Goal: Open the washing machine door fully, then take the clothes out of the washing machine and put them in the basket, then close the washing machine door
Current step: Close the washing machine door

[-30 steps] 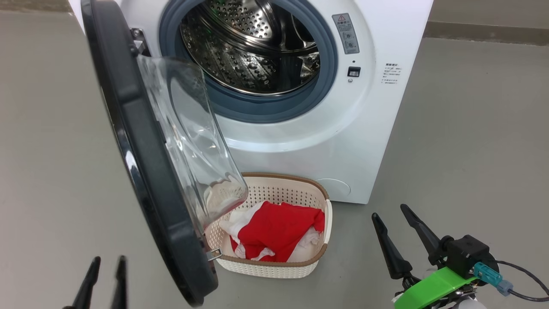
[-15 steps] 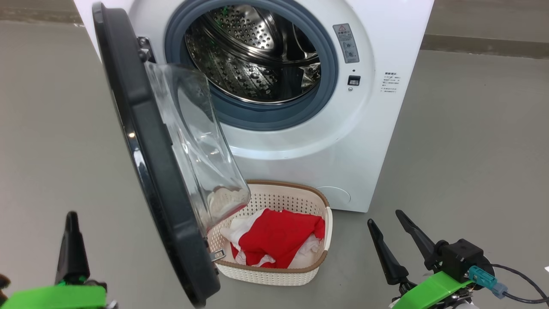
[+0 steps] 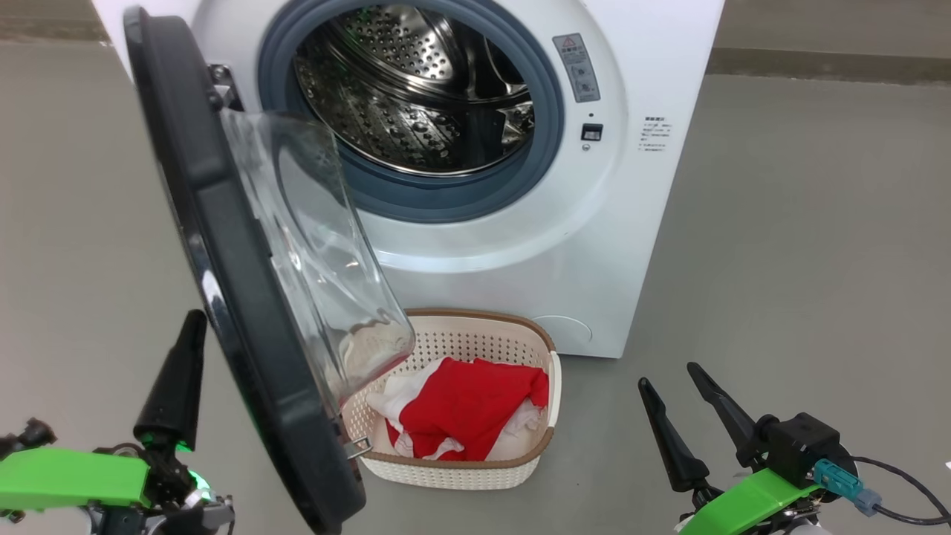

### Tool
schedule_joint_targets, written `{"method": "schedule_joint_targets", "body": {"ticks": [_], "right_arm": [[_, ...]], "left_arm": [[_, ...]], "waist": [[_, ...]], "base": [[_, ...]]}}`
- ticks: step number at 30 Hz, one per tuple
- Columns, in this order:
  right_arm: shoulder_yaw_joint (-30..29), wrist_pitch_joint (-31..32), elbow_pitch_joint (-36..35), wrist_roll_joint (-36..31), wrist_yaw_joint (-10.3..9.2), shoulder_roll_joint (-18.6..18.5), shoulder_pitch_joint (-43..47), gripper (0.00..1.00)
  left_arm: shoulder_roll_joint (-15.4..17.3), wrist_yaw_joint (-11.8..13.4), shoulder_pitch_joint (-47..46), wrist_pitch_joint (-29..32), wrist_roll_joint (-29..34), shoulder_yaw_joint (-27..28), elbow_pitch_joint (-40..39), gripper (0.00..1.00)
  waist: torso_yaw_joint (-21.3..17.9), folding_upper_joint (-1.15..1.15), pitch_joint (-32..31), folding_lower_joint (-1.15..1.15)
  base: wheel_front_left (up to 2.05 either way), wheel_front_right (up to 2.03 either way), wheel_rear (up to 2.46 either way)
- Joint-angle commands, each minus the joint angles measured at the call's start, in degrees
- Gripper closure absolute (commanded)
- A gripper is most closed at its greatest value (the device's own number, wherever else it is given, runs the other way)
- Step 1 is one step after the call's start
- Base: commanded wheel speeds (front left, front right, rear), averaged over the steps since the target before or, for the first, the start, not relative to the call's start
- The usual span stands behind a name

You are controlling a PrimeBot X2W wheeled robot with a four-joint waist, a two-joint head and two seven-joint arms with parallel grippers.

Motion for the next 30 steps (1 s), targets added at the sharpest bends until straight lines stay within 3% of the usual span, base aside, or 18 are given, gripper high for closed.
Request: {"method": "schedule_joint_targets", "body": {"ticks": [1, 6, 17, 30], "right_arm": [[1.0, -0.4, -1.4, 0.7, 0.02, -0.4, -1.6, 0.00], [0.8, -0.4, -1.7, 0.7, 0.02, -0.4, -2.4, 0.00], [-0.1, -0.4, -2.3, 0.4, 0.02, -0.3, -3.7, 0.00], [-0.7, -0.4, -3.0, 0.7, 0.02, 0.0, -5.3, 0.00]], "left_arm": [[0.7, 0.3, -0.8, 0.5, -0.9, 1.4, -1.8, 1.00], [0.7, 0.7, -1.1, 1.0, -1.0, 0.4, -2.0, 1.00], [0.7, -1.5, -4.7, 0.3, -4.1, -1.7, -0.5, 1.00], [0.7, -3.3, -13.8, -4.9, -8.2, -3.4, 5.0, 1.00]], "waist": [[-0.7, 0.00, 0.5, 0.00], [-2.6, 0.00, 1.7, 0.00], [-9.4, 0.00, 4.5, 0.00], [-15.7, 0.00, 8.4, 0.00]], "base": [[0.00, 0.00, 0.00], [0.00, 0.00, 0.00], [0.00, 0.00, 0.00], [0.00, 0.00, 0.00]]}}
